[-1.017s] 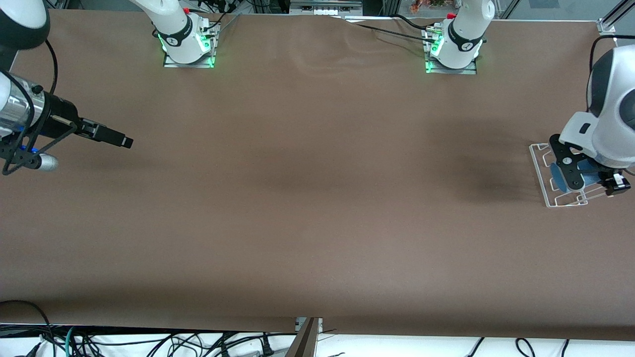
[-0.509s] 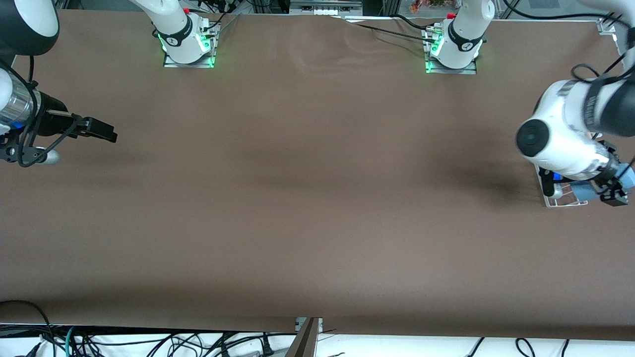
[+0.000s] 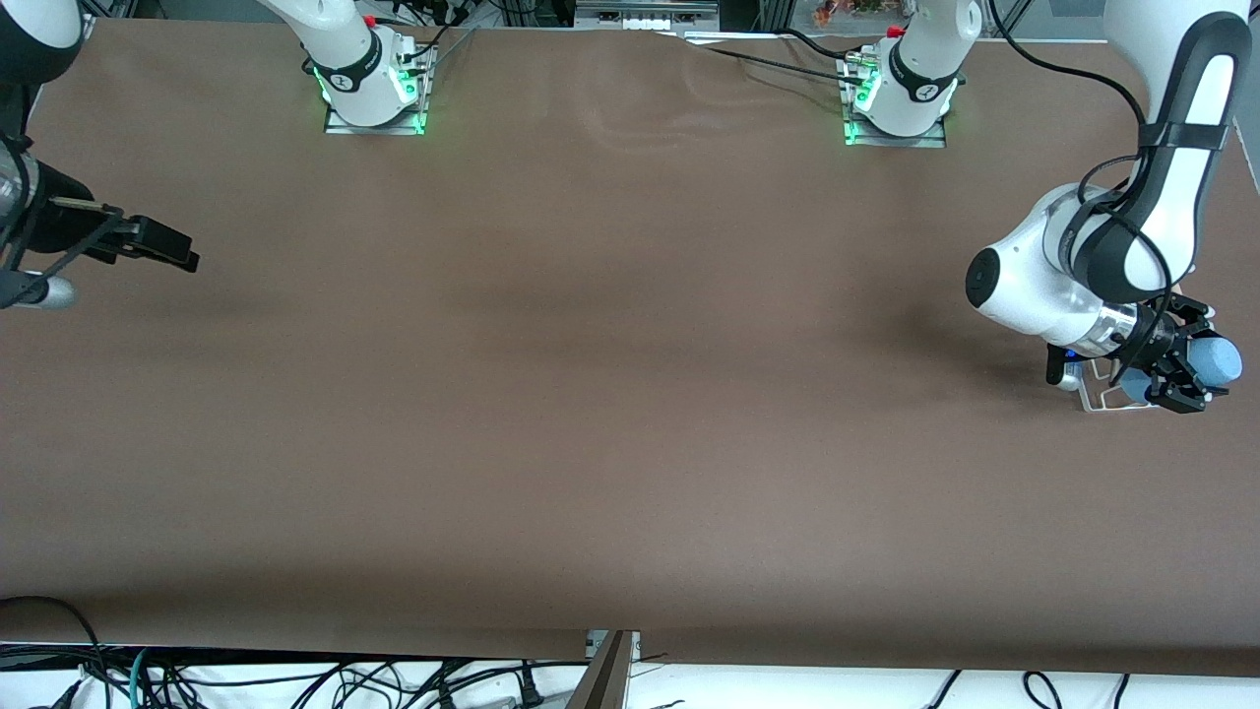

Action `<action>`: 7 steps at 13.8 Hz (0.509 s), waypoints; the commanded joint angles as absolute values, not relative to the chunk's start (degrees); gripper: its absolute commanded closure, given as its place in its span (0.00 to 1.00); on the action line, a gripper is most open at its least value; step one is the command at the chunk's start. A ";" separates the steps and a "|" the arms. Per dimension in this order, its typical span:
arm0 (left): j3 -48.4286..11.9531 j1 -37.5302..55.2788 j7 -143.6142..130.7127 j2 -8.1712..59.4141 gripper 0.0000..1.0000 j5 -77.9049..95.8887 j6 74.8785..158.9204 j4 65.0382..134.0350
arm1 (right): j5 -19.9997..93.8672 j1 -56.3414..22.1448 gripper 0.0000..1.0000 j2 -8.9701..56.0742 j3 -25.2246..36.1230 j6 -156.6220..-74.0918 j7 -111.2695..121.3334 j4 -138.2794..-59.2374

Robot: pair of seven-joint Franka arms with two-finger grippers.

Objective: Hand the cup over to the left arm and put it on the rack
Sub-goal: 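Lower the cup into the wire rack with the left gripper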

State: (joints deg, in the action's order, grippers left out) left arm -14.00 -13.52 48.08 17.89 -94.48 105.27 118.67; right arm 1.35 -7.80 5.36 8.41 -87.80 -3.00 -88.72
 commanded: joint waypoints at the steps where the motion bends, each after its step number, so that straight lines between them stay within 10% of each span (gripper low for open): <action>1: -12.57 -15.20 47.46 17.75 1.00 -99.56 106.95 119.71 | 0.09 -1.42 0.01 -0.86 0.81 -90.51 1.83 -97.52; 7: -11.87 -17.67 45.35 20.30 1.00 -104.40 108.90 119.62 | -0.09 1.94 0.01 -2.20 -4.13 -93.51 2.29 -98.53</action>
